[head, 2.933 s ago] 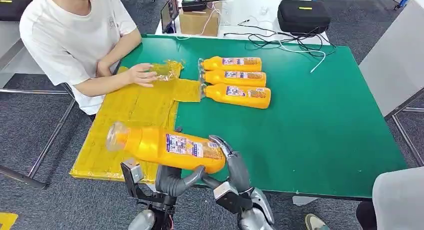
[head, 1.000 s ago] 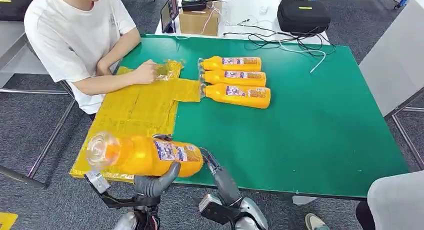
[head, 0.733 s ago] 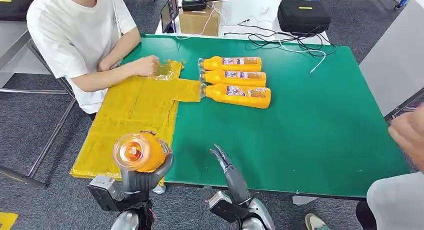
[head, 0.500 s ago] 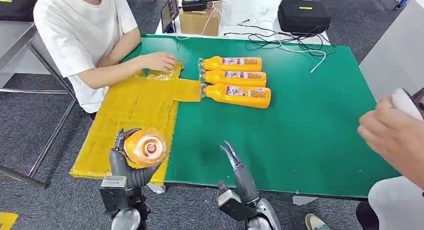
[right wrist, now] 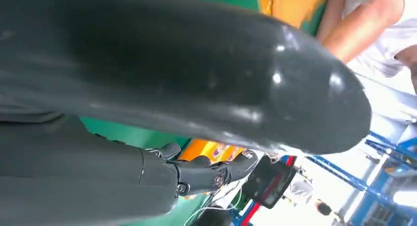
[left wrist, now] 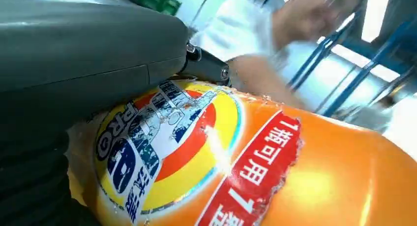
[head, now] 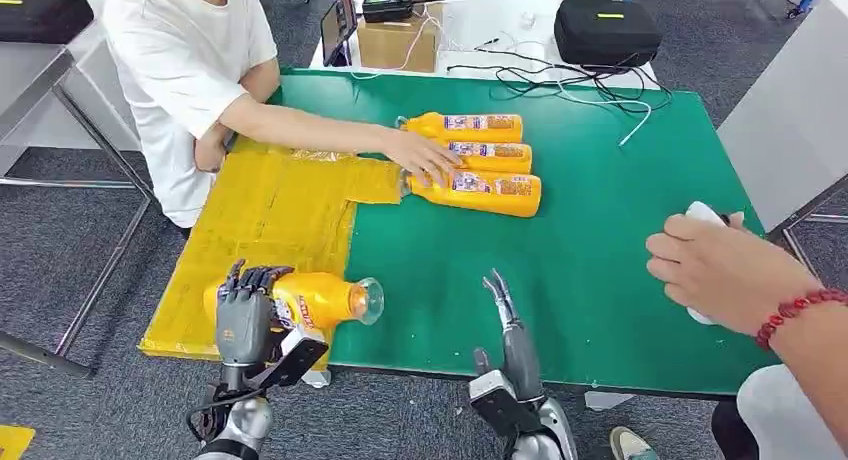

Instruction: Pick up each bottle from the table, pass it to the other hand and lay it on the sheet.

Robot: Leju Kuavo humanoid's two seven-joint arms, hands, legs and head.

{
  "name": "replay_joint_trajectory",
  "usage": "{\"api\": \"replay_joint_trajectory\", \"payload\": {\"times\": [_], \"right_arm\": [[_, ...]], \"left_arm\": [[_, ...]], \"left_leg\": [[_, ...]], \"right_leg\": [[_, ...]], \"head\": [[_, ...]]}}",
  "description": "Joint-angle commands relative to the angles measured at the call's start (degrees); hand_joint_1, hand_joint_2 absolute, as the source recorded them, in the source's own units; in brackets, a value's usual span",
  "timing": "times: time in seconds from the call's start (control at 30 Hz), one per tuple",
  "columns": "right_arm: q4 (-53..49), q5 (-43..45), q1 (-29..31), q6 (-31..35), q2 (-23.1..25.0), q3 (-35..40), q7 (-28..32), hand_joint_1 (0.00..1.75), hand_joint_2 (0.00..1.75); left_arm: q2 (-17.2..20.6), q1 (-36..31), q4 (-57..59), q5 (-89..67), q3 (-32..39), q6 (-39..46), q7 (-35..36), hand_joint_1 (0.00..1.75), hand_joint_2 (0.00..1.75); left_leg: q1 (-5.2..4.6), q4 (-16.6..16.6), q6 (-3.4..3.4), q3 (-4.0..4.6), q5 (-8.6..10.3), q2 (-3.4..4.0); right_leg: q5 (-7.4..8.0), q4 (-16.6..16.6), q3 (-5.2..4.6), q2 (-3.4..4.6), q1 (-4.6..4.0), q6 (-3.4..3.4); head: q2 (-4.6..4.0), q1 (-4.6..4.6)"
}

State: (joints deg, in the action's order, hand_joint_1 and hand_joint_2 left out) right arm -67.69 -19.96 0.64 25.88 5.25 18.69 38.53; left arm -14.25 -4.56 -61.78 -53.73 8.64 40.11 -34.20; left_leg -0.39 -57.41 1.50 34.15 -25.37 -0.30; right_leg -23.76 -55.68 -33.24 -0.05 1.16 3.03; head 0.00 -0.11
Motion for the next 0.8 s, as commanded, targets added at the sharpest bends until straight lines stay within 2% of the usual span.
{"api": "replay_joint_trajectory", "payload": {"times": [0.03, 0.27, 0.7, 0.73, 0.77, 0.8], "right_arm": [[-0.98, 0.61, 0.15, -0.72, 1.11, -1.74, 0.23, 0.00, 0.00], [-1.77, 1.36, -0.94, -0.76, 1.62, -1.66, 0.56, 0.00, 0.00], [-1.70, 1.41, -1.19, -0.88, 1.60, -1.46, 0.55, 0.00, 0.00], [-1.21, 1.72, -1.00, -0.95, 1.14, -2.10, 0.37, 0.00, 0.00], [-1.02, 2.44, -0.70, -0.53, 1.27, -3.69, 0.13, 0.00, 0.00], [-4.08, 1.26, -1.42, -3.08, 1.93, -6.17, -0.49, 0.00, 0.00]], "left_arm": [[4.08, -7.74, 19.92, -4.65, 2.99, -0.11, 6.34, 1.75, 1.75], [6.80, -10.70, 29.12, -6.18, 0.56, -1.05, 12.29, 1.75, 1.75], [7.46, -11.24, 30.42, -3.89, 0.02, -1.96, 12.42, 1.75, 1.75], [9.02, -12.88, 34.01, -3.38, -2.40, -6.71, 17.36, 1.41, 1.75], [9.42, -13.73, 35.52, -1.67, -2.58, -10.95, 18.71, 0.38, 1.75], [11.58, -11.68, 33.67, -0.96, -8.55, -25.24, 24.95, 0.00, 1.75]], "left_leg": [[0.07, 0.07, -0.14, -0.23, -0.04, -0.07], [0.06, 0.12, -0.14, -0.38, -0.03, 0.09], [0.08, 0.09, -0.15, -0.55, -0.02, 0.08], [0.10, 0.15, -0.19, -0.66, -0.03, 0.17], [0.12, 0.11, -0.20, -0.66, -0.03, 0.14], [0.07, 0.13, -0.17, -0.77, 0.00, 0.15]], "right_leg": [[-0.07, 0.06, 0.26, -0.07, -0.08, -0.16], [-0.02, 0.07, 0.35, 0.08, -0.07, -0.16], [-0.01, 0.05, 0.50, 0.06, -0.09, -0.19], [0.01, 0.08, 0.60, 0.14, -0.12, -0.24], [0.00, 0.05, 0.58, 0.11, -0.13, -0.24], [0.02, 0.04, 0.70, 0.14, -0.08, -0.21]], "head": [[0.00, 0.00], [0.00, 0.00], [0.00, 0.00], [0.00, 0.00], [0.00, 0.02], [0.02, 0.02]]}}
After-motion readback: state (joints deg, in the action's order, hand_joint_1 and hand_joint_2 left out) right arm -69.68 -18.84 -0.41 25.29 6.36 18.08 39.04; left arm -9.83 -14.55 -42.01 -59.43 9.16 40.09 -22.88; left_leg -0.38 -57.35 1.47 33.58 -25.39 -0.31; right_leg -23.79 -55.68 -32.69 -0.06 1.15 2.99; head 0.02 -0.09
